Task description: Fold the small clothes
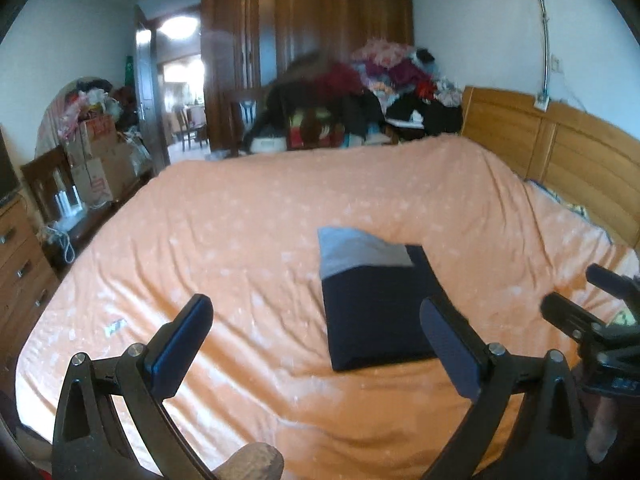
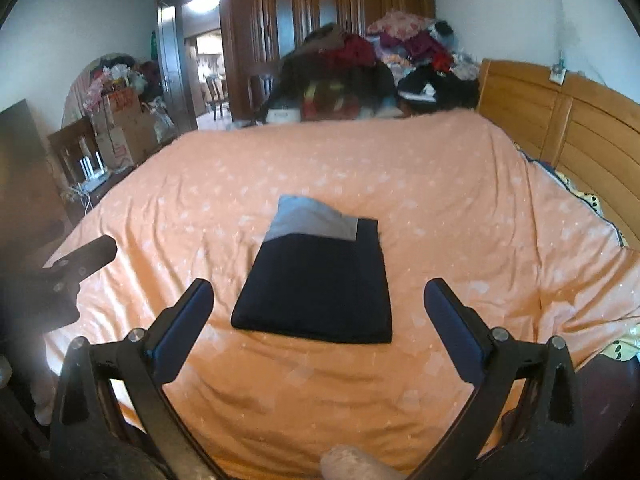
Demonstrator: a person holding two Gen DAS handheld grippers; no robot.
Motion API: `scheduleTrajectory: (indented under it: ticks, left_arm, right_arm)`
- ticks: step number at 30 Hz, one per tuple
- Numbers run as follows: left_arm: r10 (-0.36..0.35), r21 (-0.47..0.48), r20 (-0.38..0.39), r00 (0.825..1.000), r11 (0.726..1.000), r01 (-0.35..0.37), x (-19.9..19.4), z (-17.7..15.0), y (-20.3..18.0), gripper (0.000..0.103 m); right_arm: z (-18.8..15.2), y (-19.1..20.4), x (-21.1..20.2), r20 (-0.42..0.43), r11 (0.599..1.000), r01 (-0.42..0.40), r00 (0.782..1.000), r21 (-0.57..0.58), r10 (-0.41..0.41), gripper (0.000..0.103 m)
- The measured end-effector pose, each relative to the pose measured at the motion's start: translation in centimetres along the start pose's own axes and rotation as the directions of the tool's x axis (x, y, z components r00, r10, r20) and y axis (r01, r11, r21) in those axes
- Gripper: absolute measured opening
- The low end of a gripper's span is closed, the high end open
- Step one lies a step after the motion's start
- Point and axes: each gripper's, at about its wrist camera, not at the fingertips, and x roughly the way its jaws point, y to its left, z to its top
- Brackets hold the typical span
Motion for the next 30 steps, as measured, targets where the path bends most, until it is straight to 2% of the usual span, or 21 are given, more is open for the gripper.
scheduleTrajectory:
  ticks: [5,12,30]
  left_arm:
    - [0.016,0.005,-0.006,1.0,1.0,-0.016,1.2,-0.2,0.0,0.103]
    - [0.043,0.013,0.004,0.999,0.999,-0.043,1.0,-0.2,0.2,0.103]
    - [0.058,0.036,0.011,0.998,0.998,-0.059,0.5,-0.2,-0.2,0.103]
  right_arm:
    - [0.0,1.6,1.1,-0.045,0.999,0.038,0.998,-0.007,-0.038,0.103]
    - [0.2,2.5,1.0,-0.049,0.996,0.075,0.996,-0.042,-0.077,0.103]
    - [0.2,2.4,0.7,-0.054,0.995,0.091,0.994,-0.049,-0.094,0.103]
